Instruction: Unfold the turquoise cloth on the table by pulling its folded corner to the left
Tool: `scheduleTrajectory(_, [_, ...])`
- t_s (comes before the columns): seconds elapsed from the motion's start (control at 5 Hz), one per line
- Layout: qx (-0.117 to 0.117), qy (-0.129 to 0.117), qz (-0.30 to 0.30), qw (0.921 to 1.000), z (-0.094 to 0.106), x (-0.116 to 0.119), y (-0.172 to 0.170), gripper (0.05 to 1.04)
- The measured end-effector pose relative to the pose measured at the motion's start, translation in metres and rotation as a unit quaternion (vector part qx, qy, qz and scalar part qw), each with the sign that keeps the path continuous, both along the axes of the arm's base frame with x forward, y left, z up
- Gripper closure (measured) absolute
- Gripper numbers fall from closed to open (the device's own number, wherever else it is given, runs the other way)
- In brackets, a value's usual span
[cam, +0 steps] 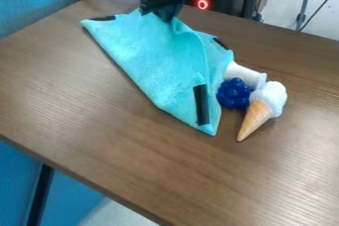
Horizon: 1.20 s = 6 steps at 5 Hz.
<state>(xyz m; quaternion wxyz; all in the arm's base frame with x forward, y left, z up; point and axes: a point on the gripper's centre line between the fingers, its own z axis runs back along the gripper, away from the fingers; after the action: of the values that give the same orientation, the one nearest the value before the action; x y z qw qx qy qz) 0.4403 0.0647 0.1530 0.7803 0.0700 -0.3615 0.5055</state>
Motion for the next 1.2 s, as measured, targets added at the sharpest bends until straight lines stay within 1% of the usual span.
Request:
scheduleTrajectory(0.2, [-0.01, 0.013, -0.011, 0.9998, 0.003, -0.025, 0.018, 1.029])
scheduleTrajectory(0.4, [-0.009, 0.02, -0.034, 0.9992, -0.002, -0.053, 0.038, 1.03])
scheduleTrajectory(0.6, [-0.001, 0.023, -0.062, 0.9978, -0.009, -0.081, 0.065, 1.029])
scheduleTrajectory(0.8, [0.002, 0.018, -0.081, 0.9965, -0.01, -0.097, 0.089, 1.029])
scheduleTrajectory(1.0, [-0.002, 0.017, -0.098, 0.9951, -0.013, -0.112, 0.111, 1.03])
scheduleTrajectory(1.2, [-0.015, 0.013, -0.121, 0.9925, -0.015, -0.126, 0.13, 1.03])
